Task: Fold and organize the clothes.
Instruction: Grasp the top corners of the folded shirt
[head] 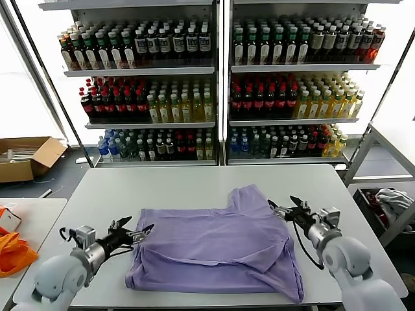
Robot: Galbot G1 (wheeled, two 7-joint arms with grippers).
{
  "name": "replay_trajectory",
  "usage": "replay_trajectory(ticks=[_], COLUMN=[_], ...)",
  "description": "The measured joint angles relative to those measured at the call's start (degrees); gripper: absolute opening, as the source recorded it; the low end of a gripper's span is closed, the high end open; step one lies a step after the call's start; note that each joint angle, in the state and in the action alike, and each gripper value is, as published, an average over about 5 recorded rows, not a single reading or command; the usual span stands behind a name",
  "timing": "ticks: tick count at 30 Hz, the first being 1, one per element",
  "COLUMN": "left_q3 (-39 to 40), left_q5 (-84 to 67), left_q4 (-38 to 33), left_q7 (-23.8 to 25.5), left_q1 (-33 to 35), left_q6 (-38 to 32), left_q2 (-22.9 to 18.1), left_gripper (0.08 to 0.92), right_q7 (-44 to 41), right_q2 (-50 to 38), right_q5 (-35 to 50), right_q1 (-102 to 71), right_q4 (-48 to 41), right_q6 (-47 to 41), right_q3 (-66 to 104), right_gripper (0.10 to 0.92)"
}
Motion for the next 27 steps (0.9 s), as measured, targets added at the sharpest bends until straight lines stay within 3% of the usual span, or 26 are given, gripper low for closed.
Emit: replay_trajectory(ticks=[9, 19, 22, 27], left_q3=[6.04, 8.48, 8.73, 8.99], left_q5=[-1.43, -1.61, -1.29, -0.66], left_q4=[8.97, 13.54, 14.16, 14.32], left_q7=[0.29, 0.57, 0.63, 0.89], left_q1=[-9.59, -12.81, -12.85, -12.23], left_q6=[-0.27, -0.21, -0.04, 0.03], left_q2=[0.45, 0.02, -0.2, -0.41], left_gripper=[0.823, 0.815, 0.758, 0.612], right_q7=[-1.8, -3.17, -3.64, -4.02], right_q2=[3.66, 6.51, 7.13, 7.81], right_q5=[-2.72, -5.49, -6.23, -6.93], right_q1=[10.02, 15.91, 17.25, 18.69], right_q4=[-12.27, -20.37, -22.24, -24.47], right_q6=[-0.54, -0.69, -0.68, -0.49], right_q3=[-5.6, -9.73, -10.81, -12.27], right_gripper=[0.823, 0.823, 0.817, 0.707])
